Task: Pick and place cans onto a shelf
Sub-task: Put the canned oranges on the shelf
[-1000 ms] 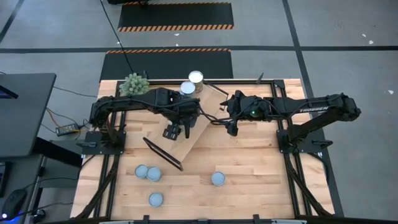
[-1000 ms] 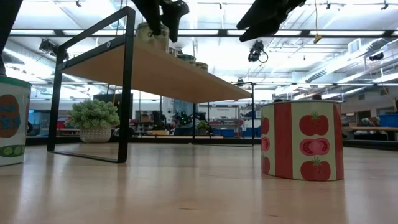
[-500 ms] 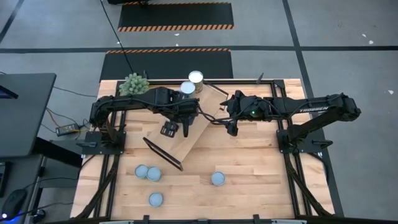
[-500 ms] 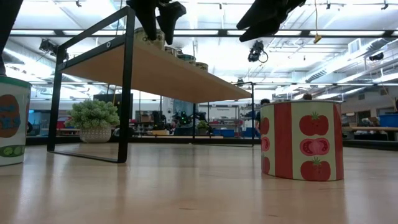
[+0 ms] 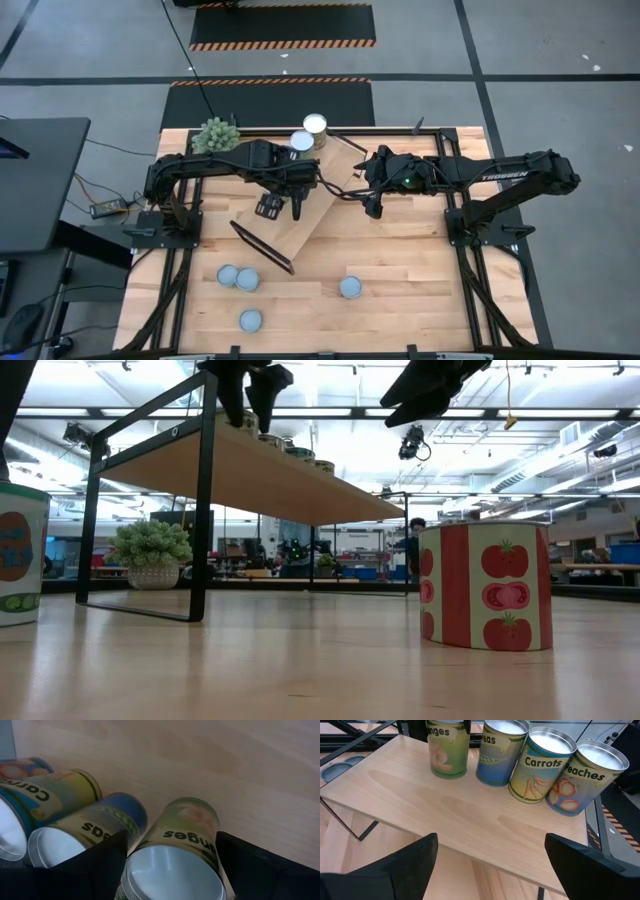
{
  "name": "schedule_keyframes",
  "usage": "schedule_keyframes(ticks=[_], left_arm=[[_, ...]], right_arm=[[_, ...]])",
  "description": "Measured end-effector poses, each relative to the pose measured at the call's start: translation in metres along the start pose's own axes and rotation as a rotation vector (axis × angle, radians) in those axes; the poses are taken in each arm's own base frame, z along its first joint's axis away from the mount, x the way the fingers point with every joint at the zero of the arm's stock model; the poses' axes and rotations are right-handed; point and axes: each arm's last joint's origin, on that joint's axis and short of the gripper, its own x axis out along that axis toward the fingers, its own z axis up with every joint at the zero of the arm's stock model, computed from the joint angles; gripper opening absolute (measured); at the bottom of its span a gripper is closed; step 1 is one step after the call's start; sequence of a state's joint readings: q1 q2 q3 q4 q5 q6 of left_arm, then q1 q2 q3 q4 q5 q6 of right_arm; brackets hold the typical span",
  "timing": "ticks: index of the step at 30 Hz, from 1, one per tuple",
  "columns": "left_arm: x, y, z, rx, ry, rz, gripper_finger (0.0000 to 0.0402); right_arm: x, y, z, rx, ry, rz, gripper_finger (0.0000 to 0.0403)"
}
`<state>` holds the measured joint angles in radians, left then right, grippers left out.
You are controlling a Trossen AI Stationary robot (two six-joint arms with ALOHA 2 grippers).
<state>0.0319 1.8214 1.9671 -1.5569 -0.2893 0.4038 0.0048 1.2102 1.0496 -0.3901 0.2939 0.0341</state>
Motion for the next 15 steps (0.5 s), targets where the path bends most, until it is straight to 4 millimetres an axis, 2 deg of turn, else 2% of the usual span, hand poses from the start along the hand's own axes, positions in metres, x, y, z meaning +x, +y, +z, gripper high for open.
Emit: schedule_keyframes(ticks=[15], left_arm=[[0.0000, 0.0004, -0.0015, -0.015, 0.024, 0.026, 0.0306]], right_arm=[[0.0000, -0.0001, 0.0000, 0.000, 0.000, 0.000, 0.0375]])
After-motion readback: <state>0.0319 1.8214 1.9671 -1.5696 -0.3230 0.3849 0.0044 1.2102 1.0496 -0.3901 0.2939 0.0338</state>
